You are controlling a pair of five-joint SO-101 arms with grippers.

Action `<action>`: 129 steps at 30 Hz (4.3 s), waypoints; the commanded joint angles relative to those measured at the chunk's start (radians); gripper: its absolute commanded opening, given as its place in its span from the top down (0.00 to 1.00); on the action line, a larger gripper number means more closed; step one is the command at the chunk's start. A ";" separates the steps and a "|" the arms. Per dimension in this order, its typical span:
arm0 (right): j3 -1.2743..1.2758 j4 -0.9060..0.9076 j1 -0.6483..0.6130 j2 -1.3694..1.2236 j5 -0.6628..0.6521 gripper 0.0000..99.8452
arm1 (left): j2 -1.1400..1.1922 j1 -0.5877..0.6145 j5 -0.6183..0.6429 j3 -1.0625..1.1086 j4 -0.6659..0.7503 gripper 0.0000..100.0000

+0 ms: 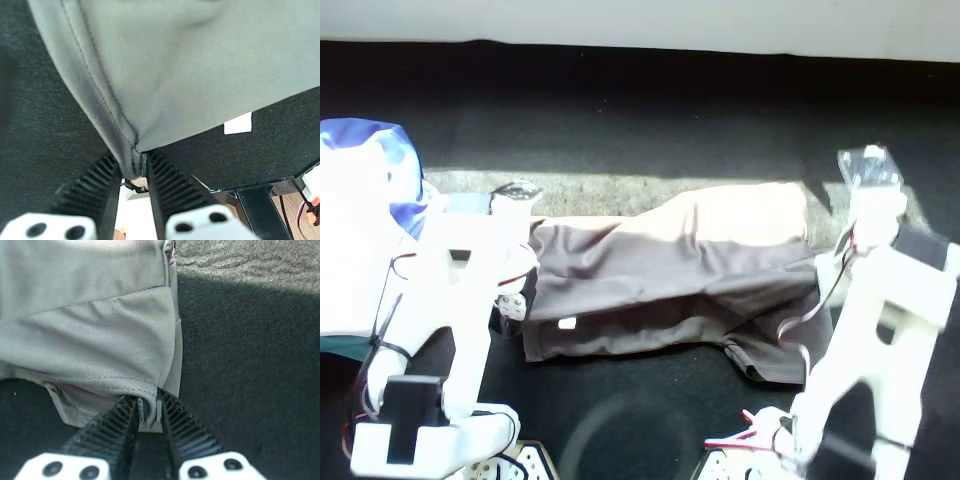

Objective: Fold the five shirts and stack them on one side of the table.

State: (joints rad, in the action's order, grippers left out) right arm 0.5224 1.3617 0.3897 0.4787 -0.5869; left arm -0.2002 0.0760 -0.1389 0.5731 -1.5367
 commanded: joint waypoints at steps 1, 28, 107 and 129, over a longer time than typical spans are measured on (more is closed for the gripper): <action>0.087 -0.048 0.045 0.124 -0.043 0.99 | -0.047 -0.028 -0.009 0.007 0.005 0.99; 0.317 -0.185 0.162 0.166 -0.173 0.99 | -0.047 -0.050 -0.009 0.251 0.255 0.98; -0.843 -0.298 -0.191 -0.901 0.219 0.99 | 1.262 -0.005 0.238 -1.943 -0.238 0.99; -0.771 0.179 -0.197 -0.579 0.213 0.99 | 0.317 -0.213 0.186 -0.196 0.292 0.99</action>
State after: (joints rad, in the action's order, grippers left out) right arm -0.2693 1.5121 0.1857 -0.1550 -0.3705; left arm 0.2033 -0.1266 0.1112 0.1481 -1.4032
